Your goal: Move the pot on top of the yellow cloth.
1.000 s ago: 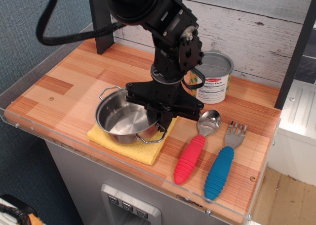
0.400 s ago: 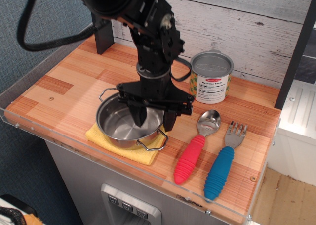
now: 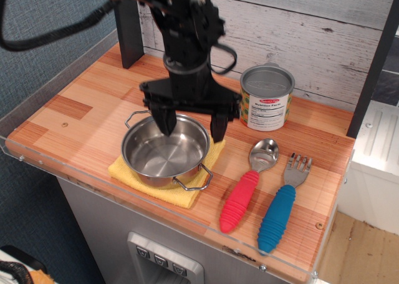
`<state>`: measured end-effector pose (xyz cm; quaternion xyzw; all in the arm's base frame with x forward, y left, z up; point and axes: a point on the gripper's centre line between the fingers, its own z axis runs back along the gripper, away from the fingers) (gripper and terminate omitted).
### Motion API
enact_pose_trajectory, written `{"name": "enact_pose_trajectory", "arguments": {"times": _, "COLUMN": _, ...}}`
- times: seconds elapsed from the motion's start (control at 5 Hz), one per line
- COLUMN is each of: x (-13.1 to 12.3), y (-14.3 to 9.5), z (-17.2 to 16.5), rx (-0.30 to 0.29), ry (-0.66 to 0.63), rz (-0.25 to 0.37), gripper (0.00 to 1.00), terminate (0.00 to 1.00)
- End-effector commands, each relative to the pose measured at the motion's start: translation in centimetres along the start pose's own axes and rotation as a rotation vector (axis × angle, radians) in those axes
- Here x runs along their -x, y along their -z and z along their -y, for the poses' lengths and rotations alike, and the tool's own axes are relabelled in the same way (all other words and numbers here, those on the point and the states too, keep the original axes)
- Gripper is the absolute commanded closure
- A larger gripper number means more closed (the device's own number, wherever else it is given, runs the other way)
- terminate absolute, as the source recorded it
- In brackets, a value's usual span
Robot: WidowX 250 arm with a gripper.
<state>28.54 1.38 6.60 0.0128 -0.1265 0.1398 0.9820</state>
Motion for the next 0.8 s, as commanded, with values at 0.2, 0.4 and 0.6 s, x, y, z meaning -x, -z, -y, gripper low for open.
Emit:
{"name": "enact_pose_trajectory", "arguments": {"times": 0.2, "x": -4.7, "y": -4.2, "z": -3.4, "rx": -0.014, "ry": 0.075, "rz": 0.059, "gripper": 0.0, "terminate": 0.0}}
{"name": "enact_pose_trajectory", "arguments": {"times": 0.4, "x": -6.1, "y": -4.4, "z": -5.2, "rx": -0.067, "ry": 0.038, "rz": 0.062, "gripper": 0.0, "terminate": 0.0}}
{"name": "enact_pose_trajectory", "arguments": {"times": 0.6, "x": -6.5, "y": -4.4, "z": -7.8, "rx": -0.079, "ry": 0.011, "rz": 0.048, "gripper": 0.0, "terminate": 1.0}}
